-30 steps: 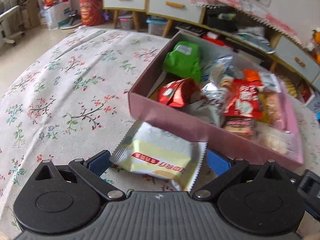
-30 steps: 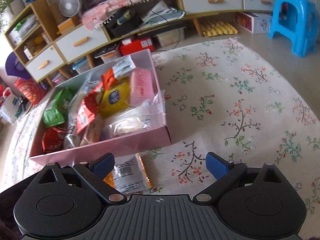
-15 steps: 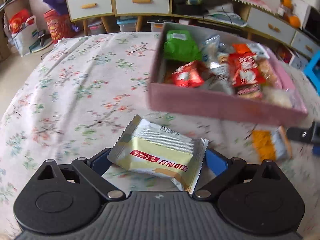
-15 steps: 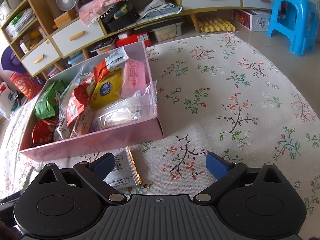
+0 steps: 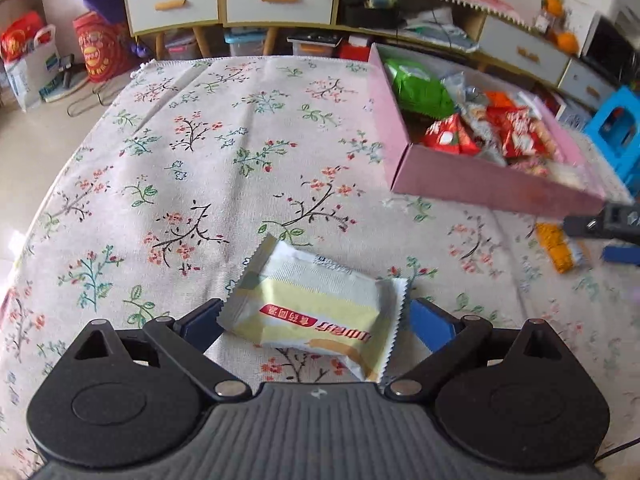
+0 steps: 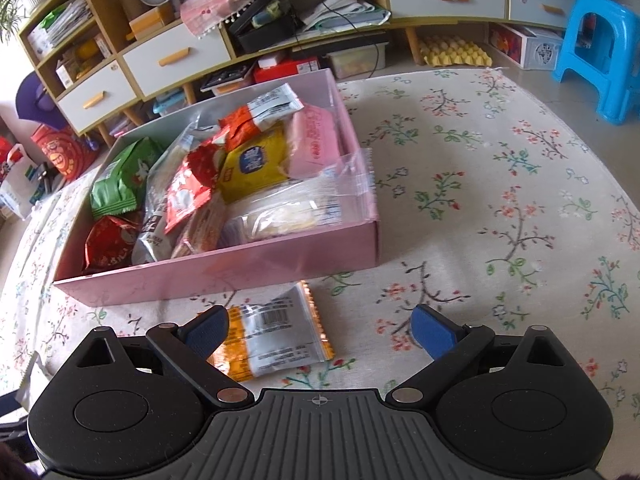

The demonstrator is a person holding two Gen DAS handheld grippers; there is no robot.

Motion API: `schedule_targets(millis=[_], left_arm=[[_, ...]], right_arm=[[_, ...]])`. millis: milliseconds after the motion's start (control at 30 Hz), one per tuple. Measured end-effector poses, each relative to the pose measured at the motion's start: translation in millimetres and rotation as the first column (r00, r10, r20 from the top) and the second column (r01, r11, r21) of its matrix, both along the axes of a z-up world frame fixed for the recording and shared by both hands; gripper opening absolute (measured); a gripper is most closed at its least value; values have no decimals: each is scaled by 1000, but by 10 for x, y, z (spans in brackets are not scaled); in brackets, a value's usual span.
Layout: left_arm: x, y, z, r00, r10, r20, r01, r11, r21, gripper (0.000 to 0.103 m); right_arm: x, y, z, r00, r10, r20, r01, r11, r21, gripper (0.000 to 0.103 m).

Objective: Organize snacks
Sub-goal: 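Grasp the white cake packet with the left gripper while the right gripper grasps the orange biscuit packet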

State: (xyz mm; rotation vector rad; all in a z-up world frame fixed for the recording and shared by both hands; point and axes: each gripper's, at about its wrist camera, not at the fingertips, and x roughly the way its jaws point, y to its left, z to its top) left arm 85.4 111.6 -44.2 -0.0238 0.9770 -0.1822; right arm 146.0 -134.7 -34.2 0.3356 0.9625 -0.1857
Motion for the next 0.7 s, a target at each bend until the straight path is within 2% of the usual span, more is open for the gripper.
schedule_targets(millis=[133,300,433,533,567,600,700], left_arm=[[142,117,0,990,128,-53,-133,985,-111,99],[257,162,-16,938,329,-105,-344,921,-184,99],[276,58,-21,906,412,-99,-422,897,-130,93],[280,-46,-28,891,449,-72,-452,891,-44,78],[275,-69,-34,890,453,-61,-455,891,-19,72],[273,-91,-34,891,451,-52,-452,892,-4,73],[263,-126,-10,906,421,-49,-422,907,-16,69]], right_arm=[[59,118,-26,1000,20,-4,-20,1000,-2,99],[111,297,-54,998,56,-9,-57,997,-48,99],[119,416,-67,997,79,-12,-79,994,-73,99],[129,452,-73,996,91,-17,-92,991,-95,99],[128,457,-73,996,93,-17,-94,991,-99,99],[133,463,-72,995,94,-18,-95,990,-103,99],[132,464,-66,995,101,-21,-103,988,-114,97]])
